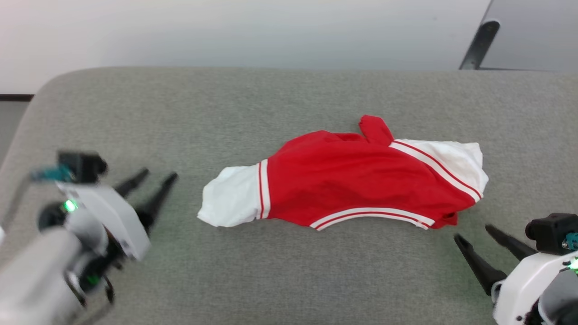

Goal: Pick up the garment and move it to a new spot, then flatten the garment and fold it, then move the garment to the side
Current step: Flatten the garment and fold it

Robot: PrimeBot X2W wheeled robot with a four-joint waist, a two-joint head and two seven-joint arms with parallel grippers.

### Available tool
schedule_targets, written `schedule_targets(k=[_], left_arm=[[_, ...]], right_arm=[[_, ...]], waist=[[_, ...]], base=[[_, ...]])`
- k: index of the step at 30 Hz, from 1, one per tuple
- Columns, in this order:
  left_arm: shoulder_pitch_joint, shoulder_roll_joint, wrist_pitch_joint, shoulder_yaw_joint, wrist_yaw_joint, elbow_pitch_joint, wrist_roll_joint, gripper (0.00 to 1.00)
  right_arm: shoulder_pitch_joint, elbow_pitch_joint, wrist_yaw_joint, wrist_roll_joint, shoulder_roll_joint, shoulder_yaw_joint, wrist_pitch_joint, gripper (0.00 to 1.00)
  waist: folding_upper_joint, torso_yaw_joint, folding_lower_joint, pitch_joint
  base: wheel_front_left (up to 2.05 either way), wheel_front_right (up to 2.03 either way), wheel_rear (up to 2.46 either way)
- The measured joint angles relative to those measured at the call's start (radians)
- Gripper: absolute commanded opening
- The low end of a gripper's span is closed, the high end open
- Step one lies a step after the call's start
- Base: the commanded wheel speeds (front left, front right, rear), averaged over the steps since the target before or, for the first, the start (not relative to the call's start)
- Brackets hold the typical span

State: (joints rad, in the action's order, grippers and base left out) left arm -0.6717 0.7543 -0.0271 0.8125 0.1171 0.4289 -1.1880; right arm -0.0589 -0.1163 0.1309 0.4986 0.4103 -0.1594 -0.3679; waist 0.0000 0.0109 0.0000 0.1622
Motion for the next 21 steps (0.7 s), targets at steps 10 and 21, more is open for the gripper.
schedule_targets(k=[10, 21], left_arm=[[0.236, -0.068, 0.277, -0.018, -0.257, -0.264, 0.15, 1.0], [0.386, -0.172, 0.291, -0.168, -0.345, -0.429, 0.358, 1.0]], right_arm=[[-0.115, 0.053, 0.0, 0.138, 0.102, 0.16, -0.522, 1.0], [-0.432, 0.262, 0.0, 0.052, 0.096, 0.334, -0.814, 1.0]], waist=[[0.0, 0.066, 0.0, -0.017], [0.0, 0.179, 0.0, 0.033]], base=[[0.0, 0.0, 0.0], [0.0, 0.0, 0.0]])
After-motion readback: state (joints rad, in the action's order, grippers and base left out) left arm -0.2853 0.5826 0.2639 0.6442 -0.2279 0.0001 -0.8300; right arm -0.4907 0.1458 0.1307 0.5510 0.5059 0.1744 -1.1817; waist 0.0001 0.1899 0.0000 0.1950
